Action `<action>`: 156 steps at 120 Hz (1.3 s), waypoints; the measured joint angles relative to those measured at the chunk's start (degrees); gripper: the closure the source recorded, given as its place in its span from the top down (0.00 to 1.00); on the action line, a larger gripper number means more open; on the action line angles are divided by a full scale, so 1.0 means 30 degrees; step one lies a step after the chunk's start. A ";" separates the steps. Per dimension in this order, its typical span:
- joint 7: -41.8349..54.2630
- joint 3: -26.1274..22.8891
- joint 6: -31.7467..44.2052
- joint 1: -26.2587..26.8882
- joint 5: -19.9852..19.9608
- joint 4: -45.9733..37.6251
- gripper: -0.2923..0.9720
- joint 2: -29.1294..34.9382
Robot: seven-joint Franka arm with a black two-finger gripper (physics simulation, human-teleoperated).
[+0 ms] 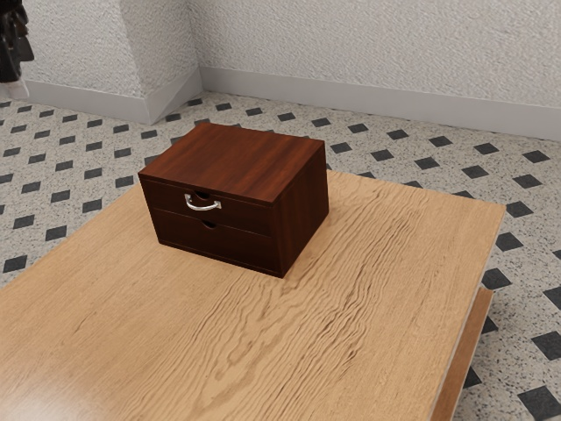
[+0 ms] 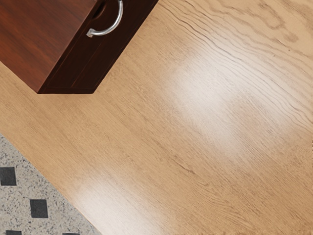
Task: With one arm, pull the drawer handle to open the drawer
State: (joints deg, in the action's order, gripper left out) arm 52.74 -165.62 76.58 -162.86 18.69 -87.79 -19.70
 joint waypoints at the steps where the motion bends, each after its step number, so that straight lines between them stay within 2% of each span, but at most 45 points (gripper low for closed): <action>1: 0.0125 0.0002 -0.0007 0.0012 0.0003 -0.0001 0.77 0.0058; 24: 0.2566 -0.0128 -0.0513 0.0289 0.0081 -0.0328 0.77 0.0458; 42: 0.4766 -0.0128 -0.0913 -0.0694 -0.0462 -0.0627 0.77 0.0351; 53: 0.6276 -0.0087 -0.0619 -0.0855 -0.0489 -0.2070 0.77 0.0150; 75: 0.9244 -0.0072 0.1648 -0.0964 -0.0488 -0.6059 0.77 -0.1193; 98: 1.1636 0.0066 0.4093 -0.0745 -0.0424 -0.9429 0.77 -0.3576; 121: 1.3376 0.0072 0.6120 -0.1048 0.0277 -1.2637 0.77 -0.5536; 134: 1.4142 0.0095 0.7479 -0.1048 0.0395 -1.4424 0.77 -0.6108; 156: 1.5164 0.0167 0.9386 -0.1048 0.0461 -1.5822 0.77 -0.6344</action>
State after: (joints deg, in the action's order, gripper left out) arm 98.23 -165.12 104.73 -166.00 20.07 -135.26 -38.73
